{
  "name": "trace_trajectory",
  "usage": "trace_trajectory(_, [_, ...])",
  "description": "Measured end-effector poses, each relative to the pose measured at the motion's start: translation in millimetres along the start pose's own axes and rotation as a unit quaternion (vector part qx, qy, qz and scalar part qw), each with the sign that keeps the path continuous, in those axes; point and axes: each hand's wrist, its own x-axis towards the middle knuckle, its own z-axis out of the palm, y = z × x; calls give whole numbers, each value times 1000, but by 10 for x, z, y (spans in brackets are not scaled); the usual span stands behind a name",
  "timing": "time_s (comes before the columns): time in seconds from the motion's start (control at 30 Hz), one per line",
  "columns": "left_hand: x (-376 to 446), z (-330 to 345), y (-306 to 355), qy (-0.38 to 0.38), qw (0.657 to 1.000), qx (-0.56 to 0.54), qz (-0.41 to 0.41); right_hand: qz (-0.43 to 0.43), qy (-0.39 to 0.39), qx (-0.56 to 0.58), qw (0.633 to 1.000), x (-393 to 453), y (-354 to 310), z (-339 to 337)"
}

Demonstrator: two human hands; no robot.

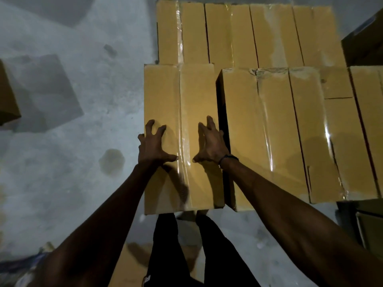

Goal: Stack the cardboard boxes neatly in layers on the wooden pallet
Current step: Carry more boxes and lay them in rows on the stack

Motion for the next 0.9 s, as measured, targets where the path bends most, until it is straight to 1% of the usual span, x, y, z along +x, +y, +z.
trace_trajectory(0.37, [-166, 134, 104, -7, 1000, -12, 4, -8, 8, -1, 1000, -182, 256, 32])
trace_trajectory(0.53, [-178, 151, 107, -2, 1000, -9, 9, -7, 2, -13, 1000, -266, 263, 13])
trace_trajectory(0.6, [-181, 158, 123, -3, 1000, -6, 10, -21, 20, -18, 999, -331, 297, -35])
trace_trajectory(0.67, [-185, 163, 119, 2, 1000, -8, 13, -29, 57, -13, 998, -385, 391, -82])
trace_trajectory(0.73, [-182, 176, 110, 5, 1000, -7, 21, -14, 77, 0, 997, -424, 528, -126])
trace_trajectory(0.83, [-169, 201, 110, 5, 1000, -9, 20, 5, 61, 7, 998, -454, 755, -170])
trace_trajectory(0.9, [-169, 213, 127, 7, 1000, -6, 22, -6, 48, 2, 999, -464, 862, -194])
